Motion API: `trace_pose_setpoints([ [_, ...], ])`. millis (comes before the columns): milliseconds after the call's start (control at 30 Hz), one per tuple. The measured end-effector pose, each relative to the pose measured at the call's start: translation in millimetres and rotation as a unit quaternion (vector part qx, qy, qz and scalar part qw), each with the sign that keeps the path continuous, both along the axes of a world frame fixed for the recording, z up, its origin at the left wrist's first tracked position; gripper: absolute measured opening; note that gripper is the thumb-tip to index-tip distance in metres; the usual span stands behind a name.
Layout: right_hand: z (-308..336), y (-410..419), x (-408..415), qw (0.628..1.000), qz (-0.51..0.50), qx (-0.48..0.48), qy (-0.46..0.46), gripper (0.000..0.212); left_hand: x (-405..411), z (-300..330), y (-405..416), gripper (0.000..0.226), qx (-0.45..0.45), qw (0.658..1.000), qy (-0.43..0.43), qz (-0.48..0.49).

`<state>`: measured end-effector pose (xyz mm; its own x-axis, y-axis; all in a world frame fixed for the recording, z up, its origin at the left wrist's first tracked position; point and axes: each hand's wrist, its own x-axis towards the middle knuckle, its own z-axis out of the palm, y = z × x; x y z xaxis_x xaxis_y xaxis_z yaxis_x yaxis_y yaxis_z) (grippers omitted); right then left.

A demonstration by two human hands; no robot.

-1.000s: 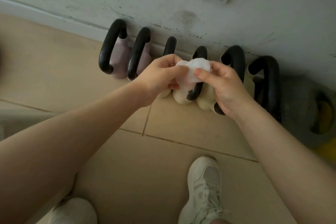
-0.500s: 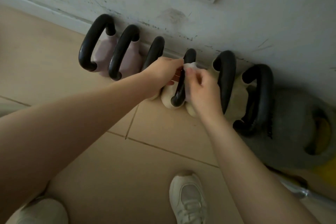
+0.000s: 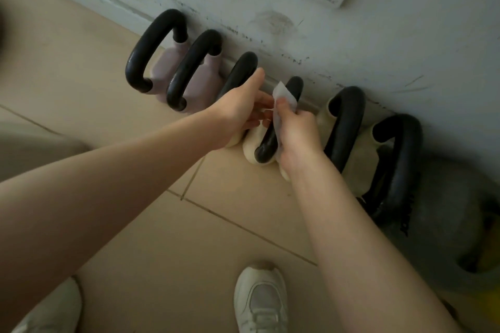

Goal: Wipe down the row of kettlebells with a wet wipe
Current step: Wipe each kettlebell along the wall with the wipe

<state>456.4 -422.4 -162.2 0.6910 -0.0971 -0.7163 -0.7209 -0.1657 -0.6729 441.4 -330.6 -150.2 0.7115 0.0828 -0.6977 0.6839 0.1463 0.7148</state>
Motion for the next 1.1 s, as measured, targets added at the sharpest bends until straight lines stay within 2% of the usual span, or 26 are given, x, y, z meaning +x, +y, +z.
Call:
trace_pose_setpoints([
  [100,-5.7,-5.0,-22.6,0.999,0.016,0.030,-0.011,0.028,-1.5,2.0,0.6,0.056,-0.008,1.000,-0.004,0.019],
  [167,-3.7,-10.5,-25.0,0.997,0.015,0.070,0.013,0.026,-3.6,0.5,2.6,0.054,-0.011,0.999,-0.003,0.031],
  [233,3.7,-12.6,-9.1,0.998,-0.002,0.060,0.032,0.036,-5.3,-2.8,4.7,0.061,-0.019,1.000,-0.004,0.014],
  [300,7.2,-8.9,5.3,0.999,-0.016,0.040,0.008,0.039,-6.5,-6.3,6.0,0.066,-0.015,1.000,-0.012,0.001],
  [367,7.2,-0.5,4.3,0.999,-0.009,0.038,-0.023,0.037,-8.2,-8.1,5.8,0.066,-0.008,1.000,-0.016,0.007],
  [433,1.7,1.0,-7.3,0.999,0.005,0.024,-0.037,0.043,-8.9,-9.3,4.5,0.061,0.007,1.000,-0.015,0.026],
  [500,-2.4,-4.1,-14.4,0.999,-0.013,0.030,-0.020,0.057,-9.6,-9.5,2.4,0.058,0.015,0.999,-0.012,0.038],
  [567,-3.2,-8.9,-12.1,0.996,-0.072,0.058,0.019,0.060,-11.5,-11.5,0.0,0.056,0.011,0.999,-0.013,0.035],
  [667,-1.2,-10.6,-8.9,0.987,-0.120,0.084,0.066,0.049,-17.0,-14.8,-2.0,0.057,0.012,0.999,-0.015,0.039],
  [767,3.6,-7.3,-12.0,0.983,-0.126,0.122,0.055,0.024,-22.1,-14.5,-2.7,0.062,0.023,0.999,-0.014,0.042],
  [833,6.0,-2.6,-17.1,0.988,-0.111,0.101,0.030,0.021,-24.6,-12.2,-0.1,0.067,0.030,0.999,-0.011,0.034],
  [933,8.2,4.2,-21.6,0.994,-0.078,0.070,-0.009,0.028,-25.4,-4.0,6.6,0.070,0.041,0.999,-0.013,0.012],
  [1100,8.6,13.4,11.6,0.998,-0.063,0.013,-0.024,0.038,-18.2,12.4,13.8,0.055,0.061,0.998,-0.033,0.012],
])
